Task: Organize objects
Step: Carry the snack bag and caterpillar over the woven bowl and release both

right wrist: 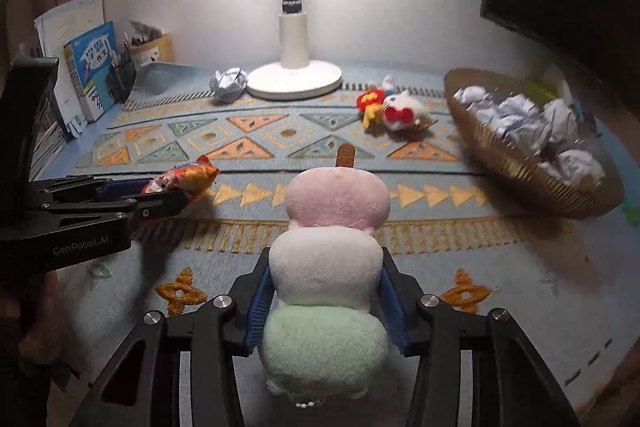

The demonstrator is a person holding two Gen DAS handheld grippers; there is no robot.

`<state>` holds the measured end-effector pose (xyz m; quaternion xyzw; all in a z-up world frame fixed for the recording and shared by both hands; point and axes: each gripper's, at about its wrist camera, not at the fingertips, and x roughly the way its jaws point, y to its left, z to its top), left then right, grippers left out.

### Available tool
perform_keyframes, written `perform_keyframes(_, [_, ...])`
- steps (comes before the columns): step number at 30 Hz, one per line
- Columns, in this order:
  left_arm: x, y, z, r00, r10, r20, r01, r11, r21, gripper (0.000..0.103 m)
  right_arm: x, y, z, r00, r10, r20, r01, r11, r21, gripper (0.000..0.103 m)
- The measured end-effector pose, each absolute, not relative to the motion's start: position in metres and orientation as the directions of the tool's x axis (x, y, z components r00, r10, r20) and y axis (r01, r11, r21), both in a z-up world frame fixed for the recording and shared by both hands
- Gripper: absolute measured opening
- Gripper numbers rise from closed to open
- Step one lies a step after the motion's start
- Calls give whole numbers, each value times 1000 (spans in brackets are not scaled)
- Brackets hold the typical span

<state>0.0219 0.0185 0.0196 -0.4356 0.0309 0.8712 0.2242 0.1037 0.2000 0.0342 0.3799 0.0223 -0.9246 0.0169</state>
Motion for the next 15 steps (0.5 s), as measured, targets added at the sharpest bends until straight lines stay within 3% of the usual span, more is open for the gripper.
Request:
perform_keyframes(7, [26, 49, 40, -588, 352, -728, -379, -915, -136, 36, 105, 243, 47, -724, -17, -689, 2, -1000, 22, 47])
perform_keyframes(12, [28, 80, 71, -593, 431, -680, -447, -879, -167, 36, 111, 288, 68, -749, -68, -659, -30, -990, 137, 47])
perform_keyframes(15, [23, 110, 91, -600, 452, -660, -484, -862, -150, 36, 112, 316, 94, -788, -15, -616, -76, -990, 122, 47])
